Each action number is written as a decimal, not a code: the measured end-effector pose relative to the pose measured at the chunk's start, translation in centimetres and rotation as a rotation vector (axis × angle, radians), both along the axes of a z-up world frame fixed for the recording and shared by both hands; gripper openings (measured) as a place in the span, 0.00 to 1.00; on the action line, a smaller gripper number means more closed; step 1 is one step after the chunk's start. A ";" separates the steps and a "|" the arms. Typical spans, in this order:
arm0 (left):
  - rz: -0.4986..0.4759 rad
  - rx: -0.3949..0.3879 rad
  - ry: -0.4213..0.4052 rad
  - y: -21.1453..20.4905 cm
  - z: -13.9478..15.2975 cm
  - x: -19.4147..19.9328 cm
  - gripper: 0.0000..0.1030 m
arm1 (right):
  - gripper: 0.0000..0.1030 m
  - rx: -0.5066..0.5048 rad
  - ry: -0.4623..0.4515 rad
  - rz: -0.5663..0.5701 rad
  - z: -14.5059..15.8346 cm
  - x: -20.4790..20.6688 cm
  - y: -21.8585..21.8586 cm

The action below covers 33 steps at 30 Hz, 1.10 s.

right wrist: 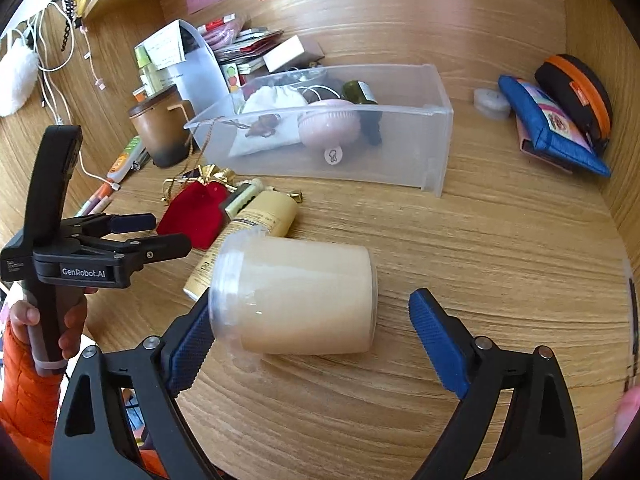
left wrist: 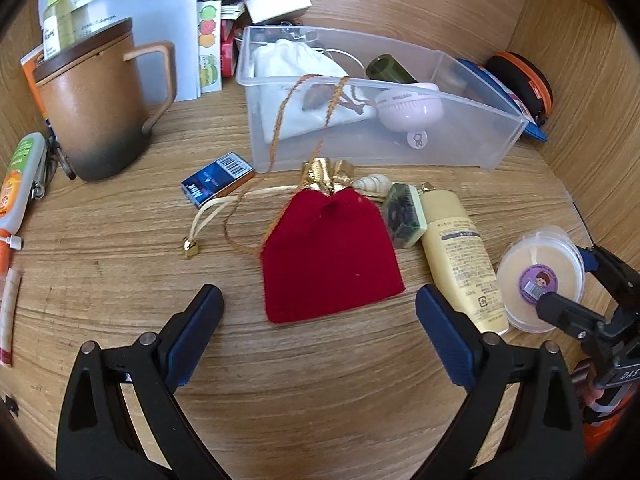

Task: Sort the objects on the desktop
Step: 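Grasp the cream jar with the right gripper while the left grasps the red velvet pouch, then lift the cream jar and red velvet pouch over the clear box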

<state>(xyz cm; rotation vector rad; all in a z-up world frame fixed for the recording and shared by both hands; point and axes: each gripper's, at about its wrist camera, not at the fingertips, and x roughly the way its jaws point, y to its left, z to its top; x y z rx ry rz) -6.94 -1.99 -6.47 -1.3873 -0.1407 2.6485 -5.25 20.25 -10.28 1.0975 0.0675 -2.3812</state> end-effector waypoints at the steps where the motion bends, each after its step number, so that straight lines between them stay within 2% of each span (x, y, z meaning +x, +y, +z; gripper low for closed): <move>1: -0.002 0.001 0.000 0.1 0.0 -0.1 0.95 | 0.88 -0.002 -0.003 -0.002 -0.2 -0.1 0.0; 5: 0.003 0.002 0.001 0.5 0.0 -0.9 0.95 | 0.77 -0.023 -0.004 0.019 -0.5 -0.1 -0.2; 7: 0.010 0.000 0.003 0.5 0.0 -1.4 0.95 | 0.63 -0.027 0.003 0.033 -0.5 0.0 -0.4; 12: 0.019 -0.027 0.008 0.7 -0.1 -2.7 0.93 | 0.63 -0.029 0.026 0.032 -0.6 0.2 -0.2; 14: 0.010 -0.053 0.008 1.1 0.0 -3.1 0.82 | 0.62 -0.035 0.028 0.028 -0.5 0.1 0.1; 19: -0.031 -0.118 0.023 1.9 0.0 -4.2 0.65 | 0.62 -0.046 0.023 0.019 -0.5 -0.1 0.5; 23: -0.054 -0.108 0.026 1.4 0.3 -4.6 0.48 | 0.62 -0.054 0.022 0.013 -0.4 -0.2 0.7; 25: -0.065 -0.100 0.027 1.3 0.4 -4.5 0.42 | 0.62 -0.050 0.044 0.006 0.0 -0.1 0.7; 29: -0.074 -0.135 0.066 1.9 0.8 -3.7 0.29 | 0.62 -0.063 0.072 0.004 1.0 -0.2 0.8; 33: -0.074 -0.126 0.103 2.2 1.9 -2.9 0.26 | 0.62 -0.044 0.087 0.002 1.1 -0.2 0.4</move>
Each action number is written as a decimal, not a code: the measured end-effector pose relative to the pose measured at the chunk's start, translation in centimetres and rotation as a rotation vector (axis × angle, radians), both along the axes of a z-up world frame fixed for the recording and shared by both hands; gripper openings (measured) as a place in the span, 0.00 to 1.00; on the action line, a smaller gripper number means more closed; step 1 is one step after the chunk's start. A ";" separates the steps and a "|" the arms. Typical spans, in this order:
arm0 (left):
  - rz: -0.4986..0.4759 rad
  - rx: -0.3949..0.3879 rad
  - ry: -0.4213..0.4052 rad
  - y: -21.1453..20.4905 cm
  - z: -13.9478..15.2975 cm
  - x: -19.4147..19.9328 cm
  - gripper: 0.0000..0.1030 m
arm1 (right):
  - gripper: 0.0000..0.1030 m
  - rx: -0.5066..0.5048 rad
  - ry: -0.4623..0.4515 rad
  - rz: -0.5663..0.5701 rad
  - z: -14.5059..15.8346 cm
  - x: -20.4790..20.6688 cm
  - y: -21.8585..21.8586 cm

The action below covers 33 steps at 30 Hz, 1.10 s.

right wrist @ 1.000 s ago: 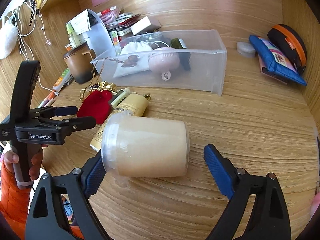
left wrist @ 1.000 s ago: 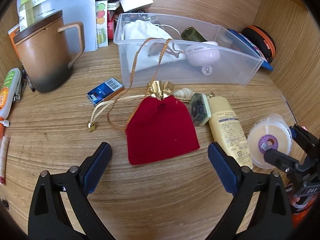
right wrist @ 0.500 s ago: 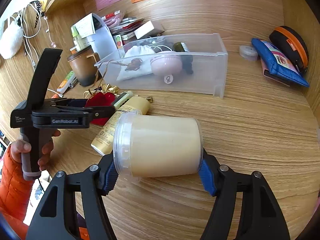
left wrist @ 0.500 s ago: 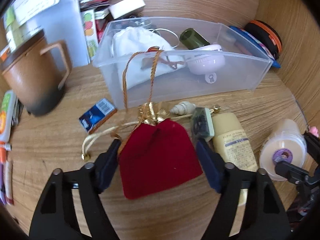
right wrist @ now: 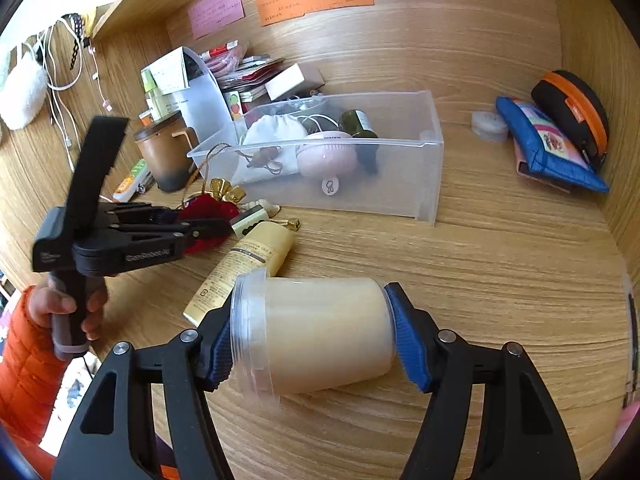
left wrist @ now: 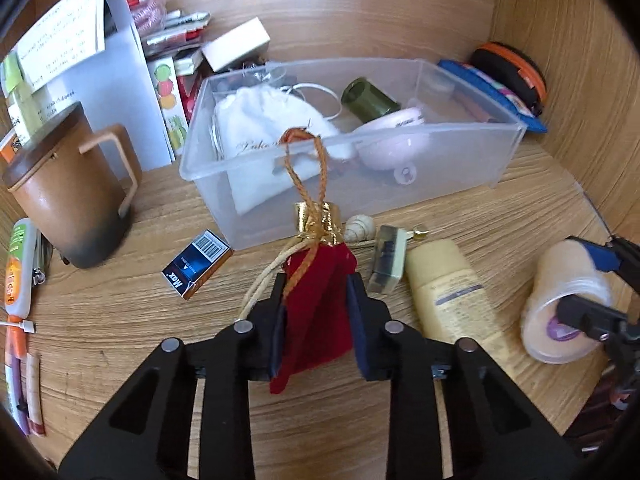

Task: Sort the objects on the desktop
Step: 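Lift the cream jar and red velvet pouch over the clear box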

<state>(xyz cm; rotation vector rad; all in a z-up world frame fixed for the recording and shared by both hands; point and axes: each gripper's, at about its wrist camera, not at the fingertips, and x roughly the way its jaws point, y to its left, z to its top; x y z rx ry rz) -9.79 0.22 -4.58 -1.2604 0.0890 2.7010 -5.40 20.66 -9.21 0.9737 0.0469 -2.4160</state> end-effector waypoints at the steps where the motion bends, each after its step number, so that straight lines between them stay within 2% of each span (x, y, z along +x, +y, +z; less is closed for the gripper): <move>1: 0.001 0.002 0.010 0.0 0.3 0.2 0.26 | 0.62 0.008 0.006 -0.001 0.0 0.1 -0.1; 5: 0.008 0.032 0.063 -0.2 2.2 1.2 0.25 | 0.62 0.020 0.007 -0.009 0.1 0.4 -0.1; 12: -0.002 0.044 0.137 -0.3 5.1 2.4 0.25 | 0.61 -0.040 -0.003 -0.034 1.1 0.1 1.2; 22: -0.006 0.058 0.167 -0.8 6.6 2.1 0.25 | 0.61 -0.070 0.040 -0.044 4.0 -1.2 1.7; 33: -0.019 0.042 0.213 -1.3 9.6 0.7 0.25 | 0.61 -0.083 0.088 -0.020 6.8 -3.5 1.1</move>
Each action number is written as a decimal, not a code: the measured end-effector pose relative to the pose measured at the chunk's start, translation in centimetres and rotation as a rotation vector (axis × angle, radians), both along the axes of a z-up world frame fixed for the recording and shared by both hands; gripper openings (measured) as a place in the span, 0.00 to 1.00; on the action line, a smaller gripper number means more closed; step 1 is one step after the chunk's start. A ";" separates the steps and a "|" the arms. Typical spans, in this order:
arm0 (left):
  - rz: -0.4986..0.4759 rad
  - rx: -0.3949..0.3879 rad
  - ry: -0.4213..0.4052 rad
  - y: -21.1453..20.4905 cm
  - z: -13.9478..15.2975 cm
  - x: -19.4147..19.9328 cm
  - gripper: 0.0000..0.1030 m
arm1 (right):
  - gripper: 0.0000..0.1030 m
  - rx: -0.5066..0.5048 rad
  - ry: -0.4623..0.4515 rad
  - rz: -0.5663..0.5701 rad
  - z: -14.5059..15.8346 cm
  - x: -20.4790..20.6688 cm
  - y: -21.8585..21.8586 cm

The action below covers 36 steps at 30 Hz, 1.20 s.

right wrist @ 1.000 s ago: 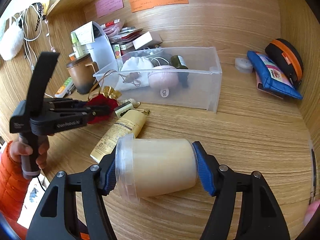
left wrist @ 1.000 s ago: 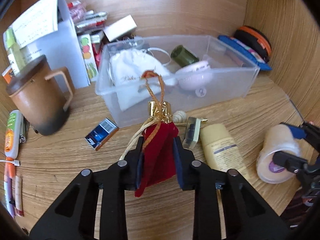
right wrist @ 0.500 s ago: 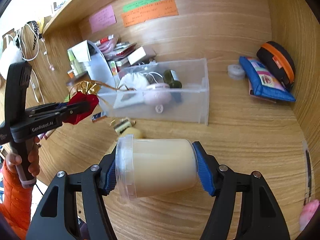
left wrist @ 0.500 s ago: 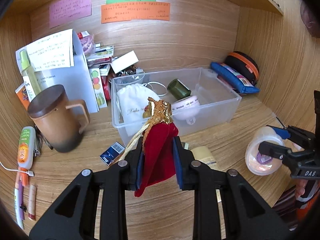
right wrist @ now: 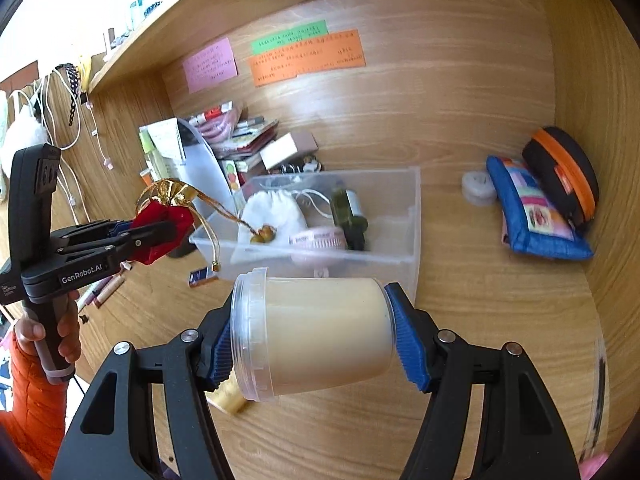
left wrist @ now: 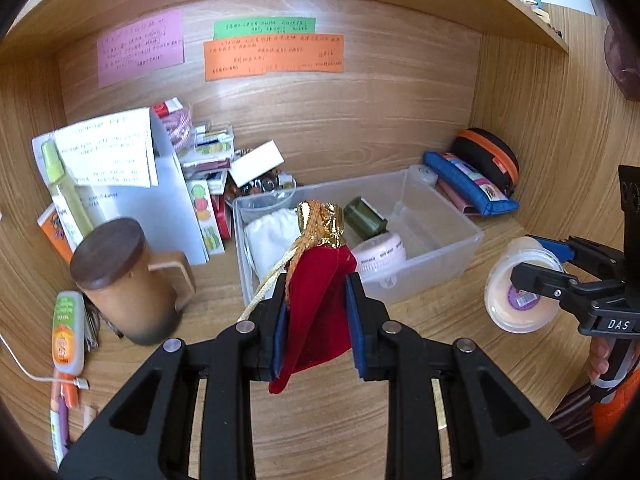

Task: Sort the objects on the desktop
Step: 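Lift the cream jar and red velvet pouch over the clear box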

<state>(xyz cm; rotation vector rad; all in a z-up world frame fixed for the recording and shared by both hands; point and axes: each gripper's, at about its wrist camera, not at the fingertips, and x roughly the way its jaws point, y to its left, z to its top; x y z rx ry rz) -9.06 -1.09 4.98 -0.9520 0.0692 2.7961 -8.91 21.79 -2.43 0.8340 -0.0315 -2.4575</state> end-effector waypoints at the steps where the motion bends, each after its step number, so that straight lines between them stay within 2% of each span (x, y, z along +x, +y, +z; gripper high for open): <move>1: -0.005 0.003 0.001 0.0 0.1 -0.1 0.25 | 0.61 0.000 0.004 0.002 0.2 -0.3 -0.1; 3: -0.023 0.022 -0.001 -0.1 0.3 -0.5 0.25 | 0.61 -0.002 0.007 0.008 0.6 -0.9 -0.3; 22: -0.031 0.015 0.003 -0.2 0.6 -4.1 0.25 | 0.61 0.010 0.008 0.031 2.3 -6.9 -2.8; 36: -0.042 0.028 -0.059 -0.6 -2.5 -7.7 0.25 | 0.61 0.030 -0.073 0.055 1.0 -12.1 -5.9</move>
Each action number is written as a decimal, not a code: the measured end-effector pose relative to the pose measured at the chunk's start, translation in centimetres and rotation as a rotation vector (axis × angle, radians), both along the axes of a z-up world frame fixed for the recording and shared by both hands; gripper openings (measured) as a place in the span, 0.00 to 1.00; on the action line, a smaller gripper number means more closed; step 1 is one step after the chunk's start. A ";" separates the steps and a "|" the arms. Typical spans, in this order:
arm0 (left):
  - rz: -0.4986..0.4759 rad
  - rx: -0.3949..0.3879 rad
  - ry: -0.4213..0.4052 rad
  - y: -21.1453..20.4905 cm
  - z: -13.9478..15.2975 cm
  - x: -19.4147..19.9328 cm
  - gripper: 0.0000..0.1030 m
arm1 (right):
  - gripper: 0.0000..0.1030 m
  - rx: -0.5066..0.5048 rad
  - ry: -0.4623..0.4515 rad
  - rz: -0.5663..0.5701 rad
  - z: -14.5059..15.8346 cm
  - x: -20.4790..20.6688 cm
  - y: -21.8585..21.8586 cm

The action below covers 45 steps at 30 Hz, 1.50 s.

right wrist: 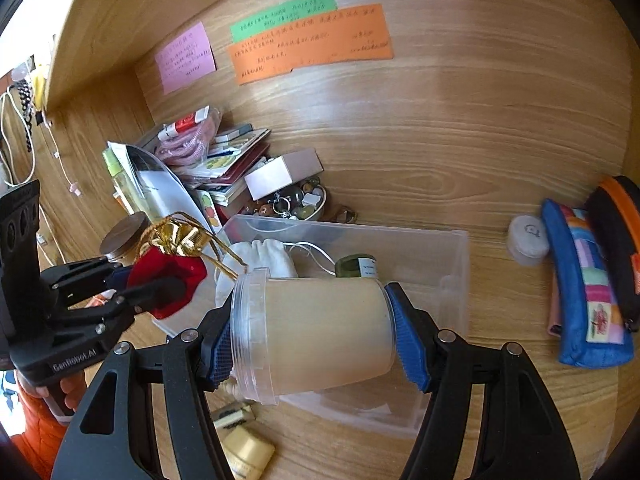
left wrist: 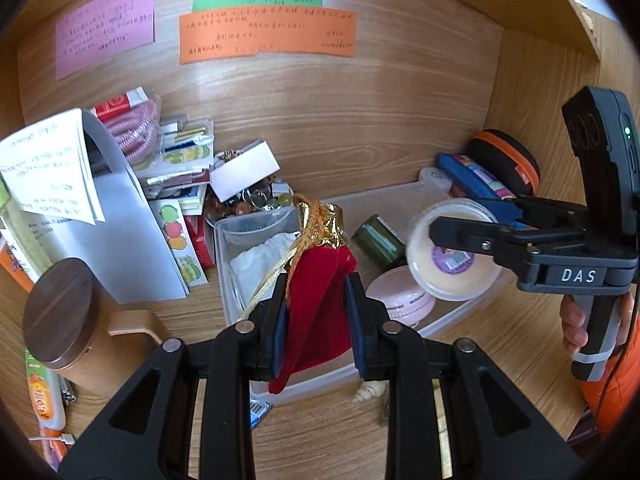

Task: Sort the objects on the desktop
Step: 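Lift the cream jar and red velvet pouch over the clear box, then lower both items into the clear box and open both grippers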

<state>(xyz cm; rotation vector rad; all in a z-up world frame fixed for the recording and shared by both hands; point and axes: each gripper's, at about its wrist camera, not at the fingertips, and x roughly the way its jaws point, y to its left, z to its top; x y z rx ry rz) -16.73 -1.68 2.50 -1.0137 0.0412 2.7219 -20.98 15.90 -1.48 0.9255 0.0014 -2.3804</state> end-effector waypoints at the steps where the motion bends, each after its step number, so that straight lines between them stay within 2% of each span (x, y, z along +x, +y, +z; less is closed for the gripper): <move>1: 0.000 0.001 -0.004 -0.1 -0.2 -0.2 0.25 | 0.61 0.005 -0.001 0.001 -0.1 -0.2 -0.3; 11: -0.019 0.002 -0.044 -0.1 -2.6 -1.7 0.26 | 0.61 0.026 -0.035 0.013 -2.3 -2.6 -2.8; 18: -0.029 -0.007 -0.067 0.2 -4.3 -2.5 0.27 | 0.61 0.063 -0.014 0.005 -3.0 -2.9 -3.4; 24: -0.028 -0.026 -0.072 0.2 -4.9 -2.4 0.28 | 0.61 0.088 -0.039 0.004 -4.0 -3.7 -3.4; 36: -0.020 -0.050 -0.062 0.3 -5.4 -2.5 0.33 | 0.61 0.142 -0.028 0.000 -4.7 -3.8 -3.8; 40: -0.022 -0.058 -0.051 0.4 -5.4 -2.4 0.39 | 0.61 0.131 -0.038 0.005 -4.7 -3.8 -3.6; 42: -0.008 -0.080 -0.035 0.4 -5.3 -2.2 0.46 | 0.61 0.120 -0.049 0.007 -4.7 -3.9 -3.4; 43: -0.004 -0.087 -0.027 0.5 -5.3 -2.2 0.53 | 0.62 0.118 -0.050 0.008 -4.6 -3.8 -3.3; 45: -0.001 -0.083 -0.025 0.4 -5.3 -2.2 0.54 | 0.63 0.122 -0.049 0.007 -4.5 -3.8 -3.2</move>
